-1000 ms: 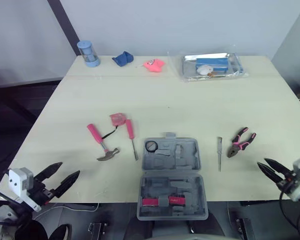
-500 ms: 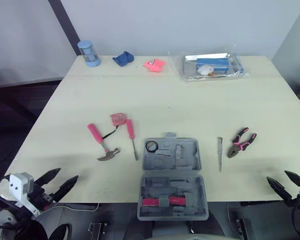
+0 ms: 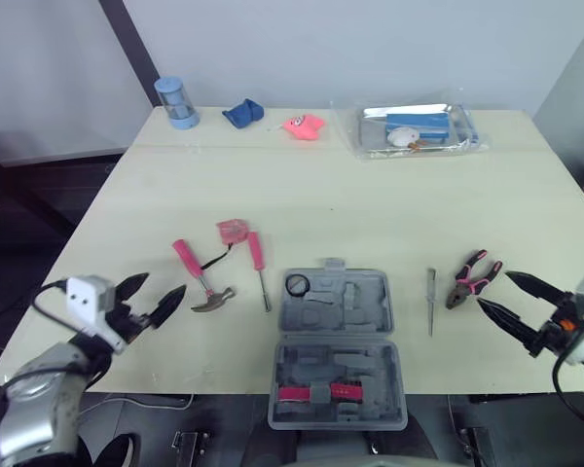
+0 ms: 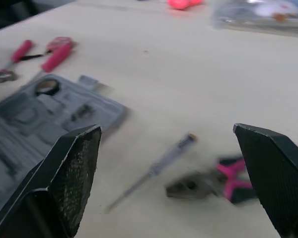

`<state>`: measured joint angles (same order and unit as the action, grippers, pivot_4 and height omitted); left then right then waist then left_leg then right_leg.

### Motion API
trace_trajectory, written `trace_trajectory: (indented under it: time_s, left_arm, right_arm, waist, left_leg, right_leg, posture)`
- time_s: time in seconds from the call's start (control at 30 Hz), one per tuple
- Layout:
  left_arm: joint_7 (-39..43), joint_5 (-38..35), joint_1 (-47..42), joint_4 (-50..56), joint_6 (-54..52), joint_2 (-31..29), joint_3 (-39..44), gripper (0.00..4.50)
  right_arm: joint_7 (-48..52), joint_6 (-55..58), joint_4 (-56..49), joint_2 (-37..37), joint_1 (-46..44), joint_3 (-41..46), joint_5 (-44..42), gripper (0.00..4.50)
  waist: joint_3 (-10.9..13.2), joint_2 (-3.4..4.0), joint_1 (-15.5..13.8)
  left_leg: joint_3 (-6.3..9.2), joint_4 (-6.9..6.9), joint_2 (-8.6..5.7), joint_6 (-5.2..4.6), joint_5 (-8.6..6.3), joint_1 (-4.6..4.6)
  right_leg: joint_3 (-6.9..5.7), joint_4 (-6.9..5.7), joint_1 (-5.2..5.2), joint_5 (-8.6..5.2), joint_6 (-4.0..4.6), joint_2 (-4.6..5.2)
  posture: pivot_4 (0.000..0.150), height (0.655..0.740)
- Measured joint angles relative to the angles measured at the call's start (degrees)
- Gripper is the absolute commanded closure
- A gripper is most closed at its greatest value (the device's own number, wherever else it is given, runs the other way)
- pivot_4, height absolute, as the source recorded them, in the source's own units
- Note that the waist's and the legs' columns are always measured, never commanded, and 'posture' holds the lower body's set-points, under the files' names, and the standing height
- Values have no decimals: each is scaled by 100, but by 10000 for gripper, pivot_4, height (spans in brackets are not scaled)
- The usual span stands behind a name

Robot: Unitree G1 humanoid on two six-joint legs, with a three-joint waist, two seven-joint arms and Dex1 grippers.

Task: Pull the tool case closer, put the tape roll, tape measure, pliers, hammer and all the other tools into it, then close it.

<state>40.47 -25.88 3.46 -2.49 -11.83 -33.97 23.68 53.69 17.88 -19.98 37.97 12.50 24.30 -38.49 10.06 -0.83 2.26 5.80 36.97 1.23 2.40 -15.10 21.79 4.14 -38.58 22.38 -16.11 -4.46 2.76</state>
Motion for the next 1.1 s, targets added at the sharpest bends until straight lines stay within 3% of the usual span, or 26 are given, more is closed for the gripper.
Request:
trace_trajectory:
  time_s: [0.4,1.03,1.1]
  left_arm:
    - [-1988,875,-1416,231,-1442,700,-1054,0]
    - [-2532,1308,-2585,-1030,-2387,1097,-1473,0]
    - [-2539,1328,-2614,-1070,-2388,1101,-1470,5120]
  right_arm:
    - [785,-317,-199,188,-509,-368,-70,299]
    - [1336,-731,181,332,-861,-545,91,299]
    - [1337,-739,199,331,-845,-545,106,0]
  waist:
    - [1,-4,3]
    - [1,-6,-8]
    - [1,-5,-10]
  left_leg:
    - [13,16,-4,0,0,7]
    - [25,26,-11,2,1,9]
    - [25,27,-11,2,1,8]
  right_leg:
    - [-10,-6,-4,1,-1,0]
    - [-18,-20,-5,1,-1,2]
    - [-18,-22,-5,1,-1,2]
  posture:
    - [1500,7400]
    - [1500,7400]
    - [1500,7400]
